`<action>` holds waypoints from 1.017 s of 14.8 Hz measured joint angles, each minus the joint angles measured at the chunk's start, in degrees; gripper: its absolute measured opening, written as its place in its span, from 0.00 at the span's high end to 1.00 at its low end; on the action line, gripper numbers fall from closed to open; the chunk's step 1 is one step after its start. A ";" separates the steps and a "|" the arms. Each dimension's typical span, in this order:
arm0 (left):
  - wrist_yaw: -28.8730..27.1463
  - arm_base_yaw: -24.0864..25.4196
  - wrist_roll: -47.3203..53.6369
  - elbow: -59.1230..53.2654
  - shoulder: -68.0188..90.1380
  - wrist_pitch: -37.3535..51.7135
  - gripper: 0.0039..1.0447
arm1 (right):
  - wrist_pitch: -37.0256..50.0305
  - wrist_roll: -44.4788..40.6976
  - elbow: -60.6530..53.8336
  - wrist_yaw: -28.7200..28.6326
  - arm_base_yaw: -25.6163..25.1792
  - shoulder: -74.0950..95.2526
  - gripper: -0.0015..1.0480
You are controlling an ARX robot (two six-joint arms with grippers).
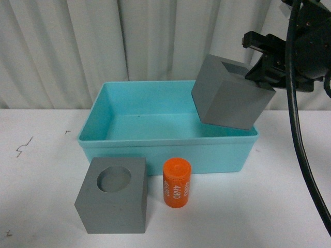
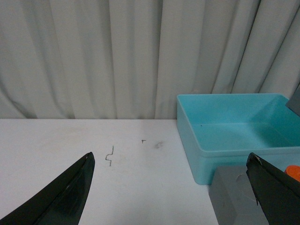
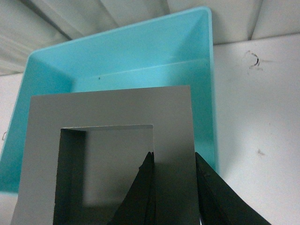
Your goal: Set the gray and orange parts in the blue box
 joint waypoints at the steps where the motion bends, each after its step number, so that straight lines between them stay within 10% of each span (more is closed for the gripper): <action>1: 0.00 0.00 0.00 0.00 -0.02 0.00 0.06 | -1.31 0.02 4.00 0.13 -0.13 2.73 0.82; 12: 0.00 0.00 0.02 0.00 -0.02 0.00 0.06 | -9.60 1.46 26.10 5.92 3.06 23.15 0.82; 15: 0.00 0.00 0.00 0.00 -0.02 0.00 0.06 | -7.37 2.62 26.10 7.30 3.04 23.04 0.57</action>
